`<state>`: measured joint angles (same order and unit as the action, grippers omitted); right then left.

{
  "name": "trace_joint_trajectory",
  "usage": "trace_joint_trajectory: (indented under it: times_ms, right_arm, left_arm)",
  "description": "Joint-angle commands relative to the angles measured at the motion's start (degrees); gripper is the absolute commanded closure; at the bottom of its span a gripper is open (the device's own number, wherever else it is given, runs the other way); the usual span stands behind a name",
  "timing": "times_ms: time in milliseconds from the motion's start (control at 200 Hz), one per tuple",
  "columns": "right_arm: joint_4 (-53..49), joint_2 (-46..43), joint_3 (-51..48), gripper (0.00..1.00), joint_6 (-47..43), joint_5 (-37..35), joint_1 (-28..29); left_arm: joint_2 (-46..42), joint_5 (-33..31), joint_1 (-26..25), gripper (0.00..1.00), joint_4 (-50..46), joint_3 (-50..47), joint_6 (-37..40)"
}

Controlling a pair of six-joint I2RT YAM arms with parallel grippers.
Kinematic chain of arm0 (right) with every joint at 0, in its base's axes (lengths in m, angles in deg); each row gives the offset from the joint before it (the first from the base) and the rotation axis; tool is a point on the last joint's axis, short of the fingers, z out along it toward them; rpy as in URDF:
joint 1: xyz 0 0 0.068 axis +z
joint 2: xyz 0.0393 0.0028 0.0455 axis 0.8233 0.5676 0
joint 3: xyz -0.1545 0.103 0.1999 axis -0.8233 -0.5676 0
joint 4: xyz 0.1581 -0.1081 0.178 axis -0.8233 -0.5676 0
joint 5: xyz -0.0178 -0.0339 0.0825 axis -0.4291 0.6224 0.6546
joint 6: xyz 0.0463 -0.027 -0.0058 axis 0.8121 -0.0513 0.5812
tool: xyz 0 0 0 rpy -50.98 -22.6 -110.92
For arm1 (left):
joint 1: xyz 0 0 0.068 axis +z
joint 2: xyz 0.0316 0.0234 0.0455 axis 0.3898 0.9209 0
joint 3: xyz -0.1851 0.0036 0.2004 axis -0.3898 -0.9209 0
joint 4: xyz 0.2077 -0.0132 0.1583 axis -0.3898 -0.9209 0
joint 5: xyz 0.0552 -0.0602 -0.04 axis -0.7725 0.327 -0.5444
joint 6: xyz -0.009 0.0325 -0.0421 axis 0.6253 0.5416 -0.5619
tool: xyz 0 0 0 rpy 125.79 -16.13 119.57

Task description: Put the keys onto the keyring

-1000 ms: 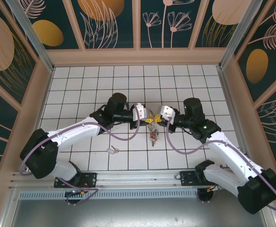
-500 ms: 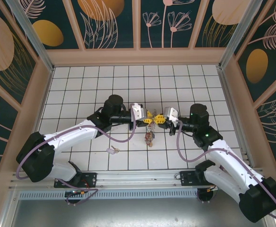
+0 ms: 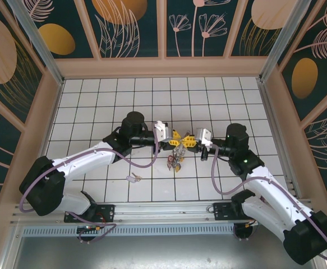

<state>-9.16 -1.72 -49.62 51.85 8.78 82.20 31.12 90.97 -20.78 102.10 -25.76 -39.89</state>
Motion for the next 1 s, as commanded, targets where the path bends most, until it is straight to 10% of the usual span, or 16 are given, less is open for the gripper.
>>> trace_joint_trajectory:
  times_ms: [0, 540, 806, 996]
  right_arm:
    - [2.5, -0.9, -1.2, 1.0, -1.2, -0.6, 0.0]
    - [5.5, -1.9, -2.5, 1.0, -0.3, -1.6, -0.2]
    - [5.3, -2.2, -2.5, 1.0, -0.8, -1.2, -0.2]
    - [-10.8, -1.8, 3.6, 0.86, -12.1, -5.4, -0.2]
  left_arm:
    - [-1.1, 6.2, -0.5, 0.75, 2.9, -0.1, 0.7]
    - [1.2, 9.5, -0.5, 0.67, -1.0, 1.4, 1.0]
    - [2.6, 6.1, -0.5, 1.0, 0.5, 2.3, -0.9]
    - [1.2, 1.2, -0.5, 1.0, -8.3, 4.7, 4.7]
